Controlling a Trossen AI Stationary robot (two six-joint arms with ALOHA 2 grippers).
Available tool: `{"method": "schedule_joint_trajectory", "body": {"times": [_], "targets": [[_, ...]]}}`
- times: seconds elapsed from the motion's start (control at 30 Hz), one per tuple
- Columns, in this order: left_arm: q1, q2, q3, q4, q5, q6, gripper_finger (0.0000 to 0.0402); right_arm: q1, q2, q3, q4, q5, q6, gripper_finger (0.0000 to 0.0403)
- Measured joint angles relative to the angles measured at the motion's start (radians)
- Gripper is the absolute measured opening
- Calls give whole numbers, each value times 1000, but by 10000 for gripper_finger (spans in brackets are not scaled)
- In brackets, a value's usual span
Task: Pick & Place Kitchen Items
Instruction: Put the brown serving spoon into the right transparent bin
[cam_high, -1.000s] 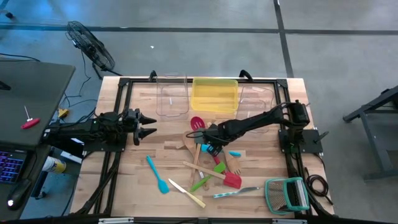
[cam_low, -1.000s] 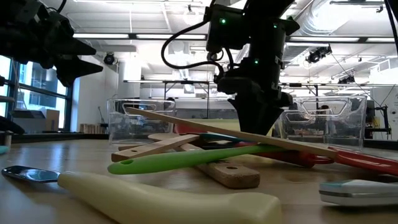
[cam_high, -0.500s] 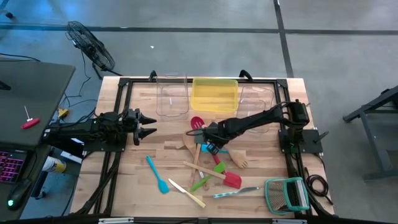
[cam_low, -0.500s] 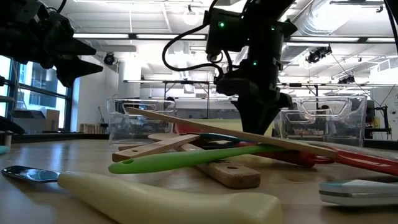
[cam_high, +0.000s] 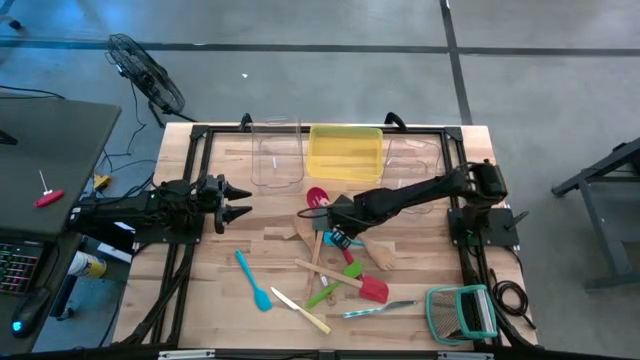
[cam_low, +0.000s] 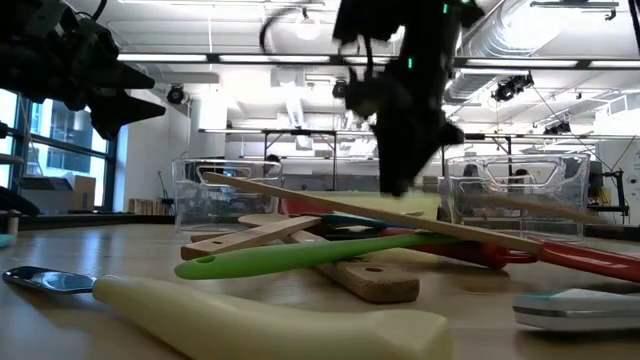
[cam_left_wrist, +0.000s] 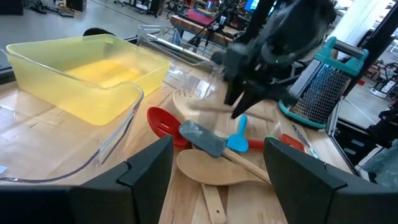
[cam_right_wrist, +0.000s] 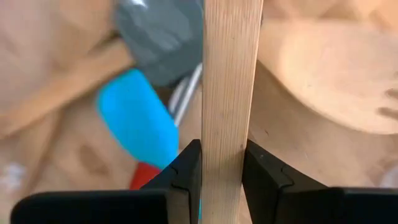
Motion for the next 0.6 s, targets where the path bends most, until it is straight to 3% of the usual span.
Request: {"method": "schedule_joint_trajectory", "body": {"times": [0.13,0.23,0.47,0.6], "targets": [[0,0,0,1,0,0,246,27,-63,61,-16,37,-31,75],[0,0,0,1,0,0,246,50,-131,113,-65,132,-49,75],[0,0,0,1,0,0,246,70,-341,141,-181,621,-28,75],[0,0,0,-1,1,0,246,45,-424,141,-302,804,53,75]]}}
